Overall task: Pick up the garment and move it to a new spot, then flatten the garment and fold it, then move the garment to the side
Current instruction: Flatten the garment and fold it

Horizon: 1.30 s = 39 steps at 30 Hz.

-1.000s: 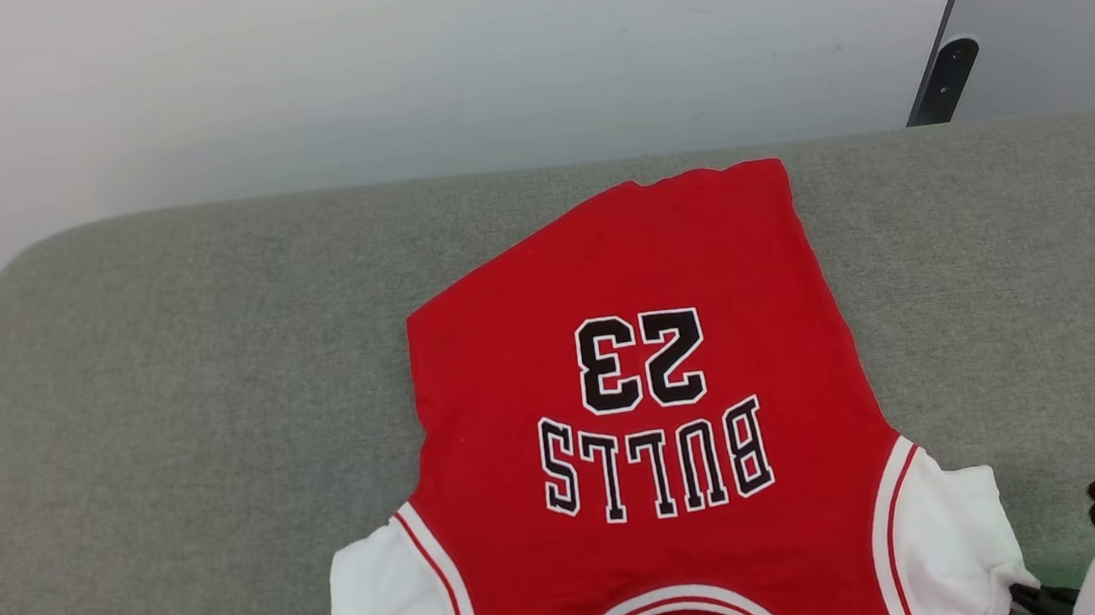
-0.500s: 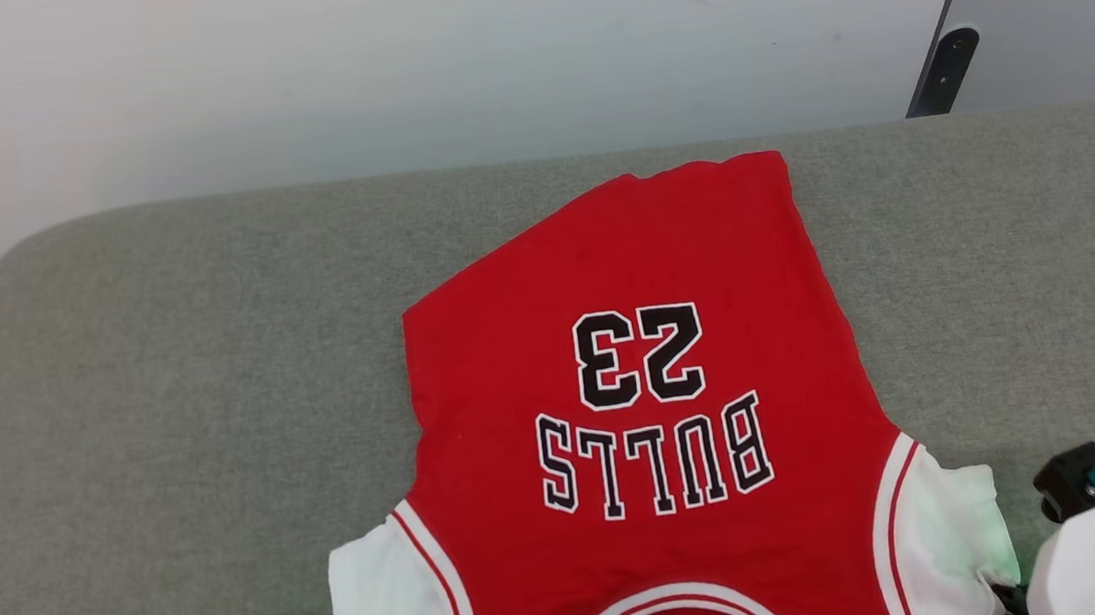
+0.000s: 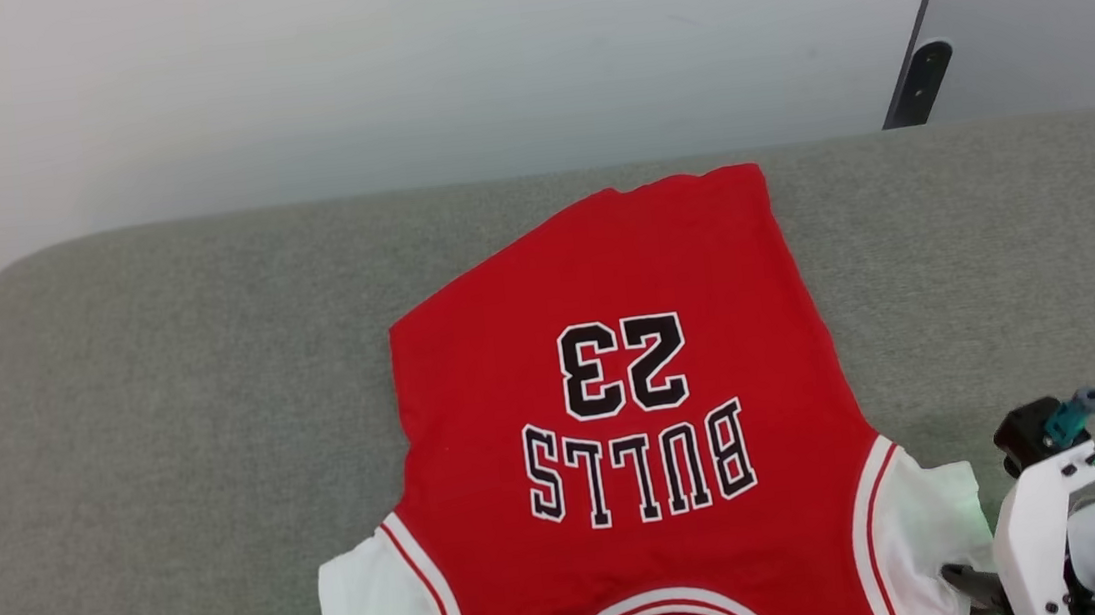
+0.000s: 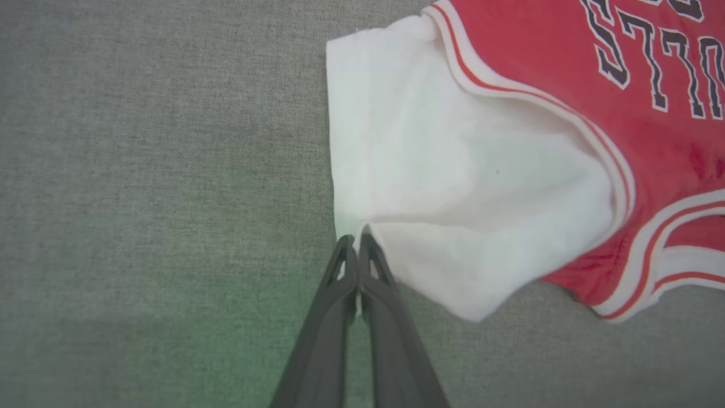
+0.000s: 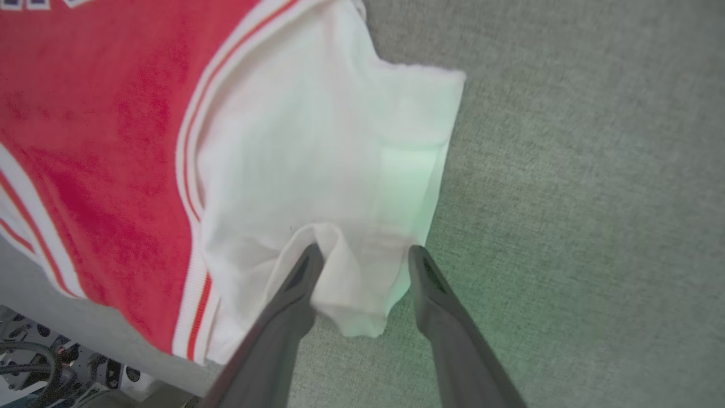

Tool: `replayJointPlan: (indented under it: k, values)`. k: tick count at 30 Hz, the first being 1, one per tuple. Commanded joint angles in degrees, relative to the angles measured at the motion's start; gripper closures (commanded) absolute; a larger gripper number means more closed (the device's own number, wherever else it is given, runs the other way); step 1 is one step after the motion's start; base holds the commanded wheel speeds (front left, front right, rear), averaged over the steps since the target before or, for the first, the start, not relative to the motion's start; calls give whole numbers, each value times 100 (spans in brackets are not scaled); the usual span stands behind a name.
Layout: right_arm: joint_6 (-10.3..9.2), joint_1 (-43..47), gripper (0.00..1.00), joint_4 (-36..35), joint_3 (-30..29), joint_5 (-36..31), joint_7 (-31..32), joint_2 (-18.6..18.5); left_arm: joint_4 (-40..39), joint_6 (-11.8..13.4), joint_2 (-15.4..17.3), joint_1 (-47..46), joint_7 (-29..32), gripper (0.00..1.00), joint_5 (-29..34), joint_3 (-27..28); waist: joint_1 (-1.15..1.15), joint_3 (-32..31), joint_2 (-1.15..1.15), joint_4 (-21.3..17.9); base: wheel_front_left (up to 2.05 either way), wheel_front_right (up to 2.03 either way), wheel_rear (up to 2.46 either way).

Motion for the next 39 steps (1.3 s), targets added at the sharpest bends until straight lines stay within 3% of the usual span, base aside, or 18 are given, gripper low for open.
replayJointPlan:
  k: [1, 8, 13, 15, 21, 25, 30, 39]
  values:
    - [-9, -65, 0, -50, -16, 16, 78, -33, 6, -30, 6, 2, -19, 100, -5, -1, 0, -60, 0, -50, 0, 0, 0]
    - [-9, -136, 0, -1002, -499, 282, 341, -211, -49, -12, 30, 86, -131, 100, -47, 71, 0, -146, 0, -82, 0, 0, 0]
    - [-10, -316, 0, -1642, -1252, 9, -926, 40, -115, 10, -3, -5, -175, 100, 34, 46, 0, -80, 0, 32, 0, 0, 0]
    - [-9, -516, 0, -1695, -1237, -249, -1566, 103, -149, -27, -40, -98, -175, 100, 89, 1, 0, -16, 0, 116, 0, 0, 0]
    - [-9, -1412, 0, -738, -1156, -712, -3049, 418, -163, -122, -176, -478, -173, 100, 320, -160, 0, 250, 0, 416, 0, 0, 0]
    - [-9, -2219, 0, 232, -923, -959, -3542, 425, -141, -250, -349, -879, -128, 100, 505, -317, 0, 504, 0, 733, 0, 0, 0]
    - [-9, -3186, 0, 1475, -629, -1063, -3566, 288, -34, -435, -668, -1405, -108, 100, 716, -530, 0, 867, 0, 1200, 0, 0, 0]
    - [-9, -4626, 0, 3133, 82, -734, -2487, -110, 323, -861, -1256, -2131, -195, 100, 912, -835, 0, 1535, 0, 1918, 0, 0, 0]
